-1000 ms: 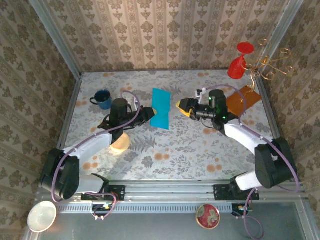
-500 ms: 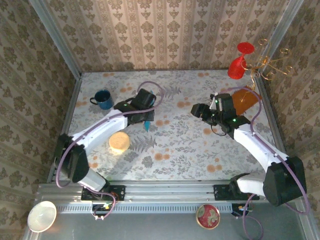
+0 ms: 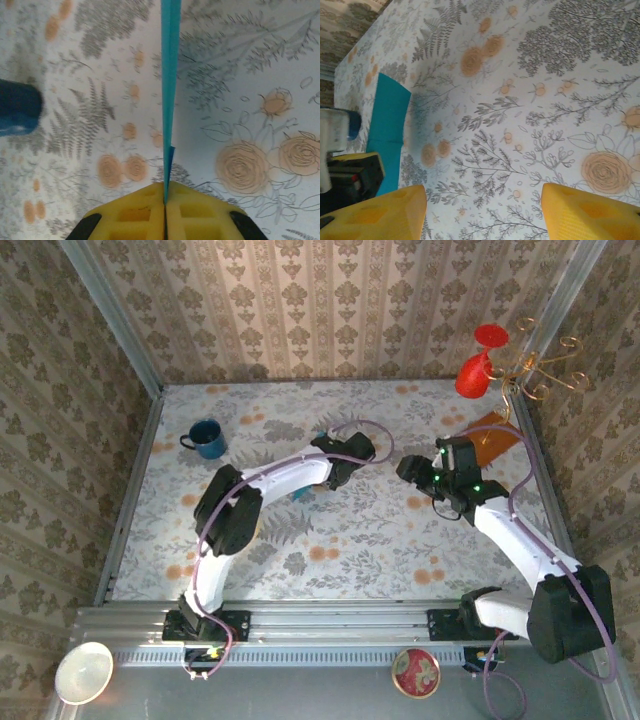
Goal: Fold a paper plane with a square sheet of paper (pick it up from the middle)
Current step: Turn over the paper at the center of the table.
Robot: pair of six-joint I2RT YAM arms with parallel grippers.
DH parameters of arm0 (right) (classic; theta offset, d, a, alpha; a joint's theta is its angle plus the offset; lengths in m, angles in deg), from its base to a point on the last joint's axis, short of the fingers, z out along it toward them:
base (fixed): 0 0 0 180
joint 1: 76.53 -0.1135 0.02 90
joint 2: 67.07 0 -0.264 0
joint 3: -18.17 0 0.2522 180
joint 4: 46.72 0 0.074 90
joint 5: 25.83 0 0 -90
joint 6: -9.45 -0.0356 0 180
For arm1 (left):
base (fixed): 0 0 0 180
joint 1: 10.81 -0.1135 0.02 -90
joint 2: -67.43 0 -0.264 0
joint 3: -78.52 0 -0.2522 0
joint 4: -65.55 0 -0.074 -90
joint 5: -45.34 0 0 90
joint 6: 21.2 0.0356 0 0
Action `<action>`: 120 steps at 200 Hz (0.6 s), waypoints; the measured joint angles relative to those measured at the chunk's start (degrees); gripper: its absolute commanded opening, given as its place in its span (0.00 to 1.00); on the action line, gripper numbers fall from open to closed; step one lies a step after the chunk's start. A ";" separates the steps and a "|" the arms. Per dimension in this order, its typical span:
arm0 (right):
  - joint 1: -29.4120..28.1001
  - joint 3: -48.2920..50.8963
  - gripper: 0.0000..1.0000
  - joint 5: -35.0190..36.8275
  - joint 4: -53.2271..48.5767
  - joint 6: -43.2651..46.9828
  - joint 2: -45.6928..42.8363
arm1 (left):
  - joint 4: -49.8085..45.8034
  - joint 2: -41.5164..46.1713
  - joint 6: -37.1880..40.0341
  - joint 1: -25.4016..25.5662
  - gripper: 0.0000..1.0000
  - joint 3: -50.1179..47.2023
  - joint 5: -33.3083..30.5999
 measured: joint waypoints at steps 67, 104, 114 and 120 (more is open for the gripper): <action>0.98 1.36 0.63 0.61 -1.01 0.09 -1.25 | 10.80 -0.52 -3.45 -2.12 0.49 -5.35 26.38; -1.22 -0.28 0.54 -2.47 -0.42 0.94 4.72 | 19.19 8.07 -6.91 -7.30 0.59 -15.52 40.65; -3.43 -1.53 0.52 -3.69 0.33 1.20 7.72 | 21.90 12.11 -8.09 -9.27 0.61 -18.47 43.98; -4.92 -2.25 0.50 -4.26 0.87 1.14 9.38 | 23.39 14.45 -8.90 -10.34 0.63 -20.02 45.46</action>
